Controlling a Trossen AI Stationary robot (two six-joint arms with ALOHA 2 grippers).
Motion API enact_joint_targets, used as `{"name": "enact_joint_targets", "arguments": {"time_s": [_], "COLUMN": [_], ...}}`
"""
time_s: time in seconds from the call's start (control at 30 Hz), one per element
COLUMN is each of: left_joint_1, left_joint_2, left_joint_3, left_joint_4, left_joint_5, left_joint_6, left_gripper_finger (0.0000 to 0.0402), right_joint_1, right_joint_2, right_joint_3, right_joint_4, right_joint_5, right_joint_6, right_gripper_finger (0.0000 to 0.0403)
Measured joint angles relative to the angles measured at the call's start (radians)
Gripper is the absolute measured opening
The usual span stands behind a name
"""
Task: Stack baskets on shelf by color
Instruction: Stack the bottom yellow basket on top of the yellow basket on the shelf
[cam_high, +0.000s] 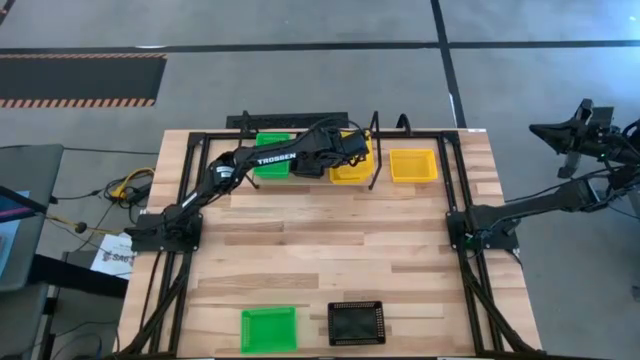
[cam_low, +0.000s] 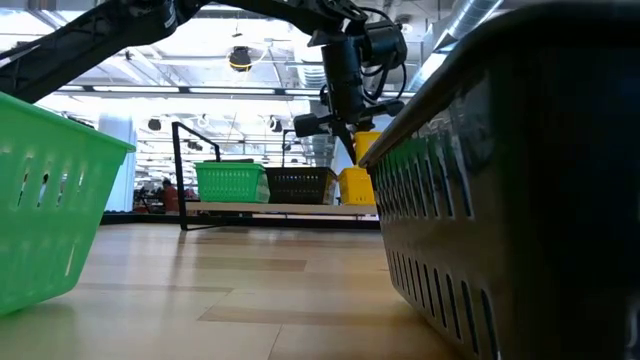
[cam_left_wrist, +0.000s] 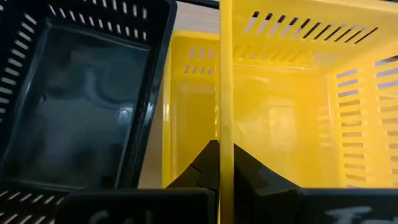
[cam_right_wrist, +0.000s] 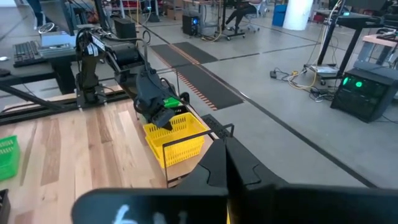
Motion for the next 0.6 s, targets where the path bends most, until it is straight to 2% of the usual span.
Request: {"name": "enact_joint_targets", "arguments": {"time_s": [0.47, 0.6], "left_joint_1": [-0.006, -0.015], "left_joint_2": [0.0, -0.001], "left_joint_3": [0.0, 0.0], "left_joint_4": [-0.013, -0.074], "left_joint_5": [-0.036, -0.037], "left_joint_6": [-0.001, -0.013], "left_gripper_finger": [0.0, 0.0], "right_joint_1": [0.0, 0.0], "right_joint_2": [0.0, 0.0], "right_joint_3": [0.0, 0.0], "right_joint_4": [0.0, 0.0], "right_joint_5": [0.0, 0.0], "right_joint_6": [-0.006, -0.027], "right_gripper_finger": [0.0004, 0.0004]}}
